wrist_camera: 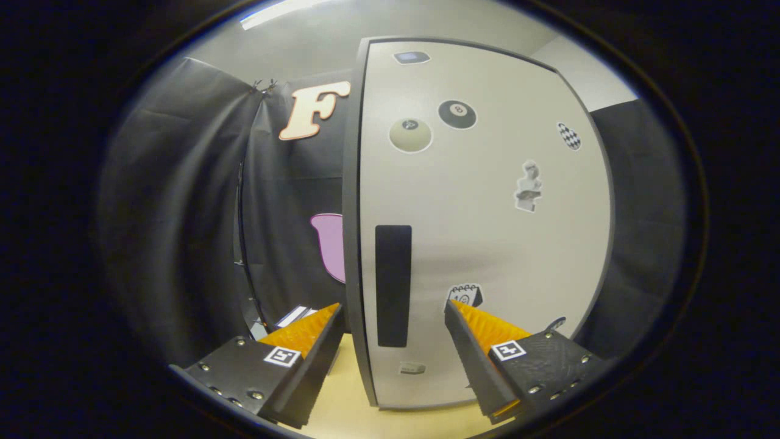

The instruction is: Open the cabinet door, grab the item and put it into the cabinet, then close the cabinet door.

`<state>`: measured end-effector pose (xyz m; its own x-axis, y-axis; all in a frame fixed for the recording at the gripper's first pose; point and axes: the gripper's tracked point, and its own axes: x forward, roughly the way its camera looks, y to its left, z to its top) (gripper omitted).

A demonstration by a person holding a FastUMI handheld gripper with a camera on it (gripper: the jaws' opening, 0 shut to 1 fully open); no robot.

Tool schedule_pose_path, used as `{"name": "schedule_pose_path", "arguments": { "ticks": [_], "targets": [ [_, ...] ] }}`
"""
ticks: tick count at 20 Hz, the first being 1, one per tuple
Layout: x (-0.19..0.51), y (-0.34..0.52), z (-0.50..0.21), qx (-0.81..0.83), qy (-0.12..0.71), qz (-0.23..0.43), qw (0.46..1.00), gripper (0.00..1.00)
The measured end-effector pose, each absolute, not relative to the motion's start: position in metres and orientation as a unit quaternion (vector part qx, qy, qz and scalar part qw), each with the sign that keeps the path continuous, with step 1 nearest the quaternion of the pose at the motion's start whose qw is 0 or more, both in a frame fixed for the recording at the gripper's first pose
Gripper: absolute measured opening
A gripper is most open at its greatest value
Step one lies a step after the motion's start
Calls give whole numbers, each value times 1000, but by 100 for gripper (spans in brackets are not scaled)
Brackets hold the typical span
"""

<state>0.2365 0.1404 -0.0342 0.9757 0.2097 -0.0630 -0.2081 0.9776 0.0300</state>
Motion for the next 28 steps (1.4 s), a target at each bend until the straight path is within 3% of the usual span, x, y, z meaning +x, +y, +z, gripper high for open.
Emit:
{"name": "schedule_pose_path", "arguments": {
  "ticks": [3, 6, 7, 10, 15, 17, 28],
  "targets": [
    [252, 146, -38, 15, 36, 104, 994, 95],
    [262, 146, -42, 12, 41, 96, 994, 79],
    [262, 145, -40, 12, 40, 94, 995, 79],
    [267, 145, -38, 18, 37, 89, 995, 34],
    [266, 146, -41, 27, 45, 89, 995, 29],
    [263, 147, -41, 30, 45, 89, 995, 19],
    [194, 115, -39, 49, 42, 61, 996, 19]
  ]
}}
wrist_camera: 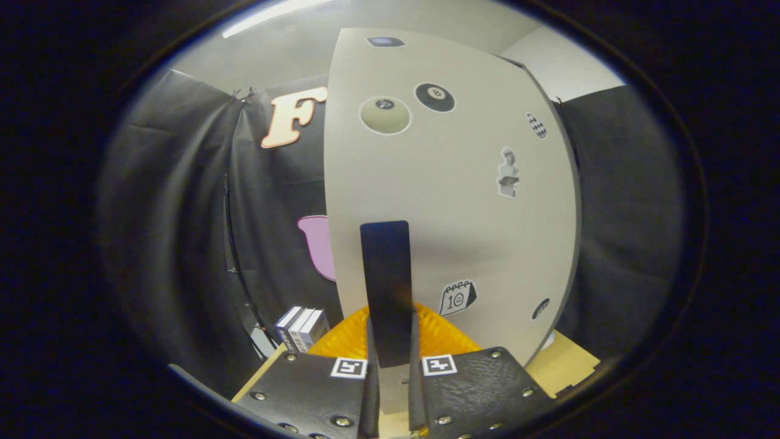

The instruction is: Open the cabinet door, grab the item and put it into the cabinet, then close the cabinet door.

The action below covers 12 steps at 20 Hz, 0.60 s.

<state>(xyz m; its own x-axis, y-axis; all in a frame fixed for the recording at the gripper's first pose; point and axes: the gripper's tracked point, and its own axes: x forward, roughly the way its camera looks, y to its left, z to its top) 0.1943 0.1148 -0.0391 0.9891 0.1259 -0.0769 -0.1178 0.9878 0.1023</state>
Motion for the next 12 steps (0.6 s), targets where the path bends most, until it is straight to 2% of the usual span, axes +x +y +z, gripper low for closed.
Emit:
{"name": "schedule_pose_path", "arguments": {
  "ticks": [12],
  "targets": [
    [99, 25, -37, 68, 41, -16, 997, 18]
  ]
}}
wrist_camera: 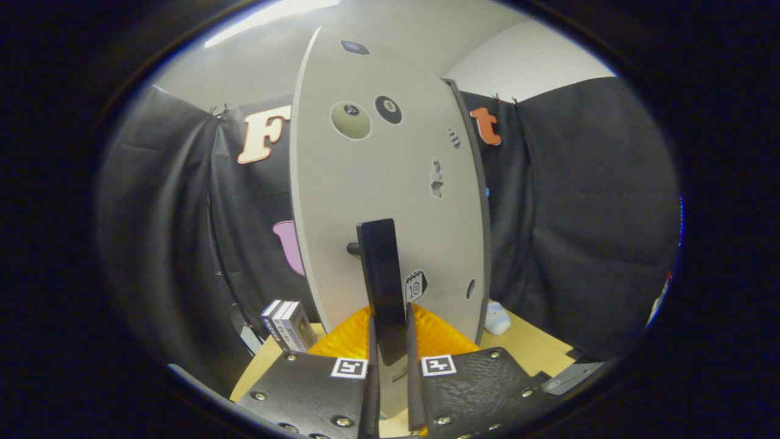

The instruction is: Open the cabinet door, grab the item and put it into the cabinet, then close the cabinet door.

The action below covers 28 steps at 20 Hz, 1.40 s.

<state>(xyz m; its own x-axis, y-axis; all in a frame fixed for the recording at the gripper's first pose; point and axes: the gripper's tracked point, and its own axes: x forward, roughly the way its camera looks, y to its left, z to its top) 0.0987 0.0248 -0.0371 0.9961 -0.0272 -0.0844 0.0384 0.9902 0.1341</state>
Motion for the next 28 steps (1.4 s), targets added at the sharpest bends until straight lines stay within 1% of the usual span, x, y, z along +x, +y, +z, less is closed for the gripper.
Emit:
{"name": "schedule_pose_path", "arguments": {
  "ticks": [4, 13, 14, 16, 19, 21, 24, 28],
  "targets": [
    [86, -2, -35, 53, 48, -50, 996, 18],
    [60, -70, -31, 41, 43, -79, 995, 18],
    [57, -81, -31, 32, 38, -75, 996, 17],
    [56, -101, -27, 12, 25, -65, 997, 9],
    [58, -130, -22, 30, 23, -45, 998, 9],
    [61, -142, -25, 55, 28, -37, 997, 4],
    [68, -177, -29, 53, 28, -27, 998, 3],
    [71, -203, -29, 58, 27, 17, 998, 2]
  ]
}}
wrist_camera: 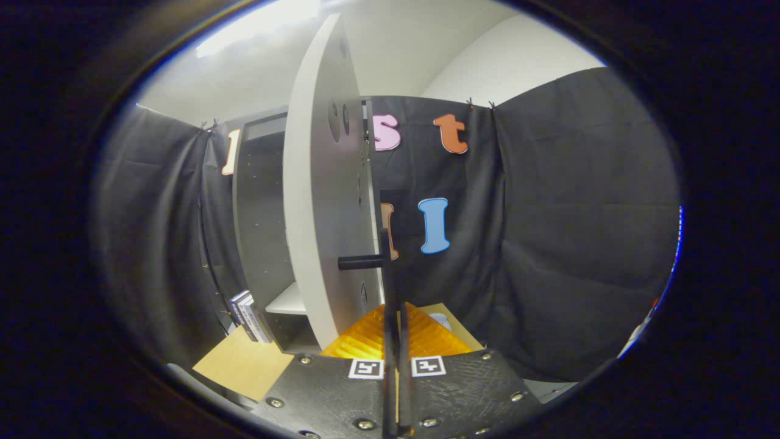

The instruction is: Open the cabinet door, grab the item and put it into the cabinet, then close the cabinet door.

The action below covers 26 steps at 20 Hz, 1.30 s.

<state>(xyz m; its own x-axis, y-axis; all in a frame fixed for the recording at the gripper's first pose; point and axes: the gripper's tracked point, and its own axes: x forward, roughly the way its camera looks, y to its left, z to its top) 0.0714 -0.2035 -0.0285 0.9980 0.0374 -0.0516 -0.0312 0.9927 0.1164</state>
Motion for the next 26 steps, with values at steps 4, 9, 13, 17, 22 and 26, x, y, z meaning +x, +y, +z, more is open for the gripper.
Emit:
{"name": "schedule_pose_path", "arguments": {
  "ticks": [4, 9, 13, 17, 22, 26],
  "targets": [
    [80, -224, -30, 60, 31, 42, 997, 2],
    [85, -235, -29, 60, 34, 69, 995, 5],
    [84, -233, -29, 57, 38, 72, 995, 12],
    [61, -229, -30, 50, 39, 58, 996, 12],
    [22, -211, -18, 48, 28, 44, 998, 12],
    [6, -176, -32, 39, 44, 48, 997, 12]
  ]
}}
